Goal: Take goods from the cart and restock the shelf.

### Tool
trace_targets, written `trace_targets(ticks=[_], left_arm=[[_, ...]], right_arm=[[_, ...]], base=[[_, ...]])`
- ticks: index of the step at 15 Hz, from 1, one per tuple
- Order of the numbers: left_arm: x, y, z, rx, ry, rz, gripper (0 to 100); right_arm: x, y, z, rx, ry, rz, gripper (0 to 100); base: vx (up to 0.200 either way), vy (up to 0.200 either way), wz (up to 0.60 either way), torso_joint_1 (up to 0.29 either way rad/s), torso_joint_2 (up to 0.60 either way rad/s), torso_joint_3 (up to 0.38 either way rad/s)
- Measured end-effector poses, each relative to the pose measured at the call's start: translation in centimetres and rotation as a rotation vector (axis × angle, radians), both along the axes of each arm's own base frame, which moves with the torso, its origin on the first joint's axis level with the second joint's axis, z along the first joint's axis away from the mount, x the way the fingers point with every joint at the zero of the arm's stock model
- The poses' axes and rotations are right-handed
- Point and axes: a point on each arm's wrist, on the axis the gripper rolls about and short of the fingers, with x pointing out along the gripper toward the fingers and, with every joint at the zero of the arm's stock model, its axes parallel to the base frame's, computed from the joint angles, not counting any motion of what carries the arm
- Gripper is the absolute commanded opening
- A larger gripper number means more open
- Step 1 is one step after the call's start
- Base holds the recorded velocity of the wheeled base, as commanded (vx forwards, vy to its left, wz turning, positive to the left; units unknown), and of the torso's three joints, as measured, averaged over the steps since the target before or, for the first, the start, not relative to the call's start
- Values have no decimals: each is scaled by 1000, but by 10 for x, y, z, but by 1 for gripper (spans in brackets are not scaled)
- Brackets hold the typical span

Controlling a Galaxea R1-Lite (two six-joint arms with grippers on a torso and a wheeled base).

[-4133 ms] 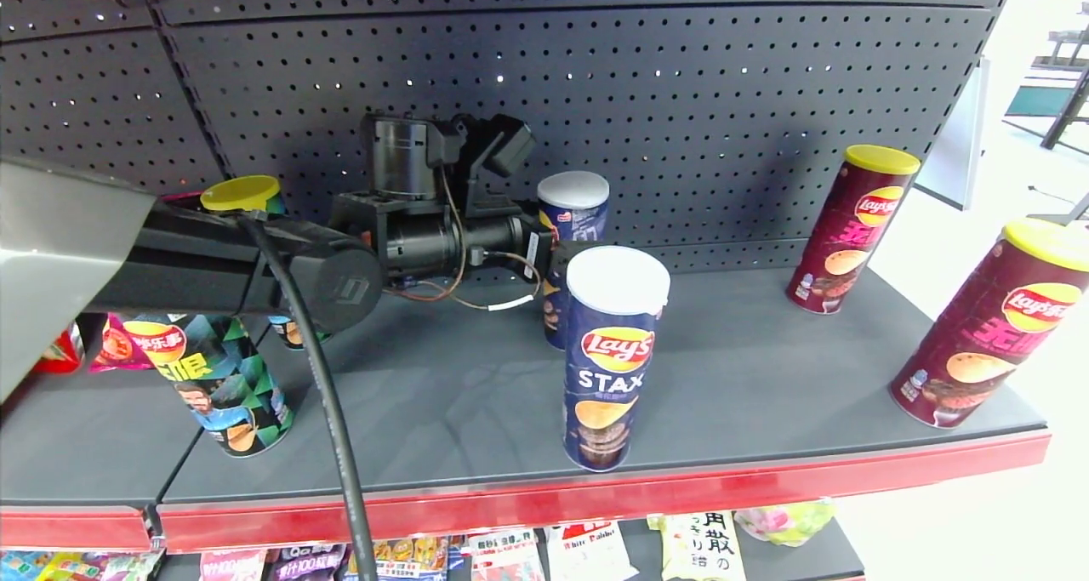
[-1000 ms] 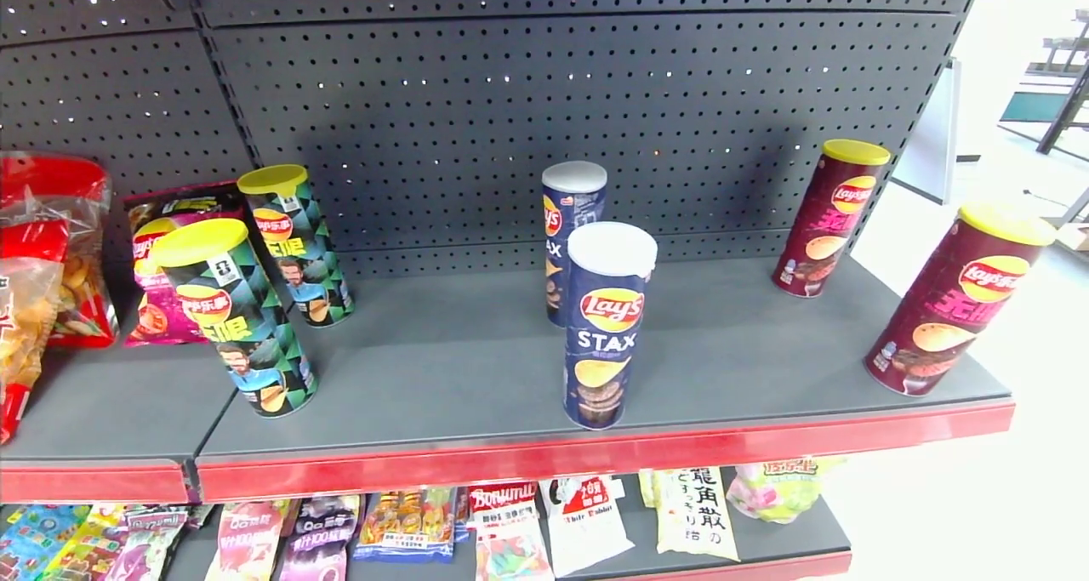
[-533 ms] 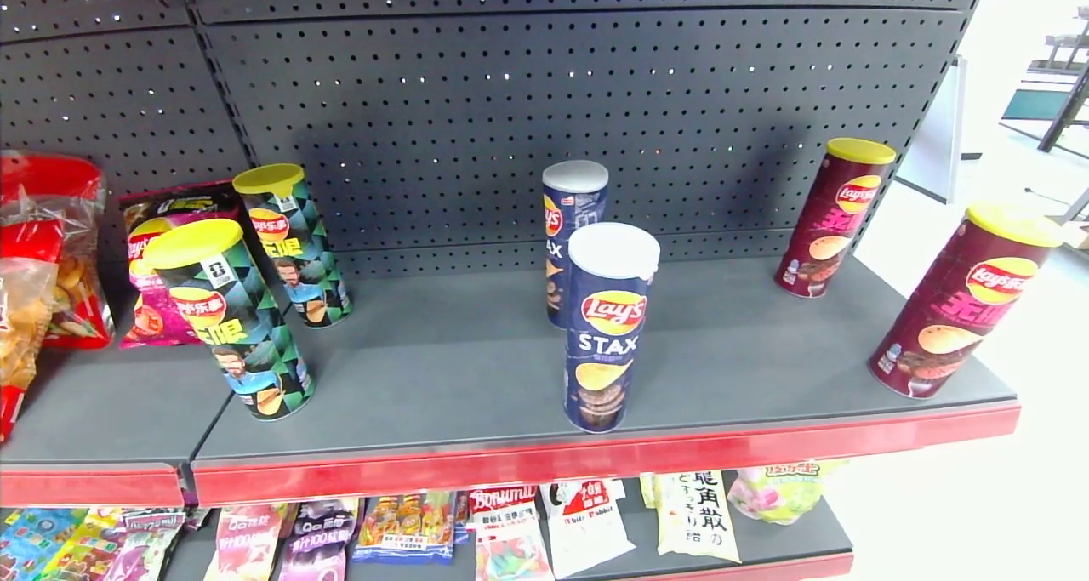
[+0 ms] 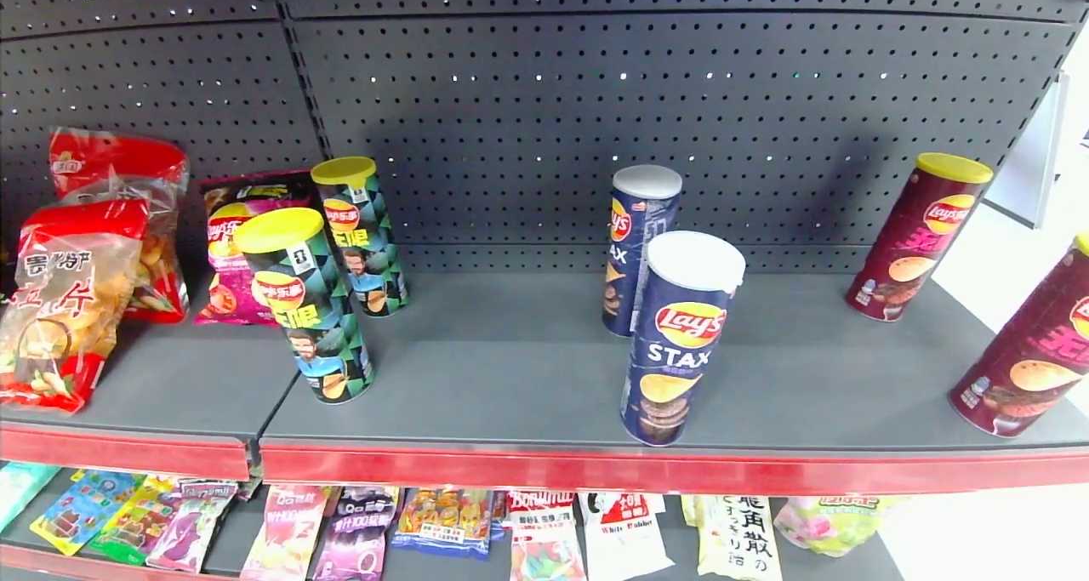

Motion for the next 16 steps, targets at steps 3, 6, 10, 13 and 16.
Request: trace_targets(ticks=[3,6,10,13,16], left_arm=[[3,-1,-11,-18,19,76,100],[13,-4,-31,-26,9,124,100],[14,-2,-45,-34,-36,157,100],[18,-3,-45,-23,11,346,100],[20,-11,-44,-21,57,543,100]], right_arm=[[0,0,0,0,1,0,100],[0,0,0,1,1,1,100],[0,0,0,1,1,1,100],[0,0,0,1,1,0,100],[0,0,0,1,1,0,100]], base=[[0,0,0,0,0,0],[0,0,0,0,0,0],[0,0,0,0,0,0],[0,0,0,0,0,0],[0,0,0,0,0,0]])
